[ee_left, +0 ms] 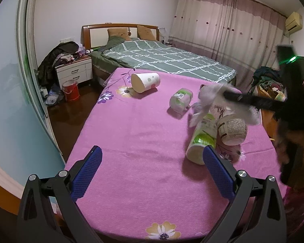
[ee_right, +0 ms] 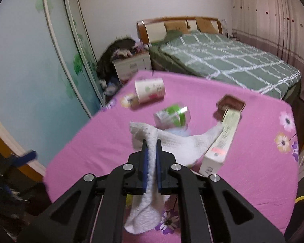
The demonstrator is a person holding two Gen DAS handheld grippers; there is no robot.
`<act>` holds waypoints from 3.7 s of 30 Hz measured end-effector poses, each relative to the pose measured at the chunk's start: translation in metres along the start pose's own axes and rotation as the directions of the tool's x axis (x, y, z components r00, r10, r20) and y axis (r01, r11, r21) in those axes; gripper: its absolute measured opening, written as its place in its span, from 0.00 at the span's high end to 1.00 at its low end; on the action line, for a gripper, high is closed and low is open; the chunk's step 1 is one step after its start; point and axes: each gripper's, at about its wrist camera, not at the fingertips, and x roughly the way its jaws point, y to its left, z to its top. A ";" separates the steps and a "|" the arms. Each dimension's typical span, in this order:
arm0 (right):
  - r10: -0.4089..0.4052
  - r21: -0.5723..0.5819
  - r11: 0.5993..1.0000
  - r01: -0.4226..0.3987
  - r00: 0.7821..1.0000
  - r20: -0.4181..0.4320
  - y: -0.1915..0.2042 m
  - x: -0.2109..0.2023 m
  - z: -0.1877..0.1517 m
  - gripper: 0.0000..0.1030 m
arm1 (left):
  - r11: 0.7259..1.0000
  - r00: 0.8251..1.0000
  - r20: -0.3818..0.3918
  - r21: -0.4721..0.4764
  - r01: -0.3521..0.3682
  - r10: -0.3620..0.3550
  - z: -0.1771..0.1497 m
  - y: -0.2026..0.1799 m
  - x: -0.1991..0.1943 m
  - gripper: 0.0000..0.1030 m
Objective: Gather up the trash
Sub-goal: 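Carry the white towel over the bin and open the right gripper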
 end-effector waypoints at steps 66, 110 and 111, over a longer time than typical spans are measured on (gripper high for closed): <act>-0.186 0.160 0.974 0.162 0.971 0.150 -0.154 -0.187 -0.052 0.91 | 0.981 0.989 -0.088 0.140 0.131 -0.120 0.008 -0.107 0.055 0.05; -0.446 0.231 0.873 0.430 0.895 0.019 -0.197 -0.205 -0.090 0.92 | 0.977 0.983 -0.086 0.123 0.174 -0.164 0.012 -0.098 0.059 0.05; -0.465 0.253 0.855 0.452 0.885 -0.010 -0.208 -0.204 -0.102 0.92 | 0.976 0.982 -0.088 0.125 0.176 -0.166 0.012 -0.099 0.060 0.05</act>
